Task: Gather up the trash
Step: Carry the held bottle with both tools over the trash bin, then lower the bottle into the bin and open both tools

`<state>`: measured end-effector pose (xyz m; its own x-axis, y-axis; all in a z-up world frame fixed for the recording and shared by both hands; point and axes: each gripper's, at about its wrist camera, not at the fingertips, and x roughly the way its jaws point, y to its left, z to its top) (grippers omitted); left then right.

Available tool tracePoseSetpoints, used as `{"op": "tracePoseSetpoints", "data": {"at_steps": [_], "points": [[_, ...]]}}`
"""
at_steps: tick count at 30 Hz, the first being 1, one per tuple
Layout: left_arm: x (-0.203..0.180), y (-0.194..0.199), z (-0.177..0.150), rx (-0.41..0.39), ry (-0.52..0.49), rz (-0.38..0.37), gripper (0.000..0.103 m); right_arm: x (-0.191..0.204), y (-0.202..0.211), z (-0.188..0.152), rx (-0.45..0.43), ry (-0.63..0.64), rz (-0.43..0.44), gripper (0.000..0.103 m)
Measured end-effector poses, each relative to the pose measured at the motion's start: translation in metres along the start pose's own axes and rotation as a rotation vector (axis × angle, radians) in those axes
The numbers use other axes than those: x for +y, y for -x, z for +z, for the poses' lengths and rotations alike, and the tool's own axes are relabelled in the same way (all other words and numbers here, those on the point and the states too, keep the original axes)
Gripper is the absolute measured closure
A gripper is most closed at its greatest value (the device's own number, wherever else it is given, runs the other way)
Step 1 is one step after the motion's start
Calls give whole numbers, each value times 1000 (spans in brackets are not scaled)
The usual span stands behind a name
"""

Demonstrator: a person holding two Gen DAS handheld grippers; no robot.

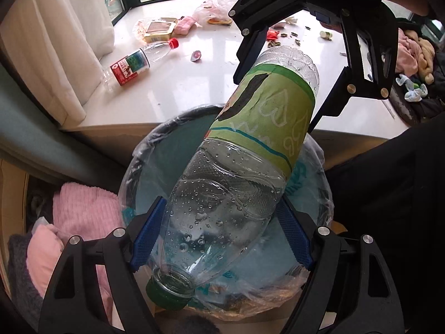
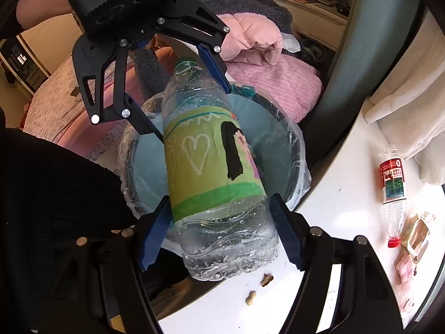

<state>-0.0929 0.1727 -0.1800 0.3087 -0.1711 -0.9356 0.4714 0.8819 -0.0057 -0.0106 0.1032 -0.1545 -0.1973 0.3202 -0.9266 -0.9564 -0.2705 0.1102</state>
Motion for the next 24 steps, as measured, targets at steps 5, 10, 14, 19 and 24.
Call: {"op": "tracePoseSetpoints", "data": {"at_steps": [5,10,14,19,24], "points": [[-3,-4,-16,-6,13,-16,26,13,-14,7,41,10,13,36],[-2,-11,-26,-19,28,-40,26,13,-24,11,82,22,28,36],[0,-16,-31,-28,39,-55,26,11,-29,14,105,31,34,36],[4,-19,-29,-49,47,-66,26,7,-29,13,120,27,33,36],[5,-25,-28,-60,51,-83,26,3,-30,11,143,26,31,36]]}}
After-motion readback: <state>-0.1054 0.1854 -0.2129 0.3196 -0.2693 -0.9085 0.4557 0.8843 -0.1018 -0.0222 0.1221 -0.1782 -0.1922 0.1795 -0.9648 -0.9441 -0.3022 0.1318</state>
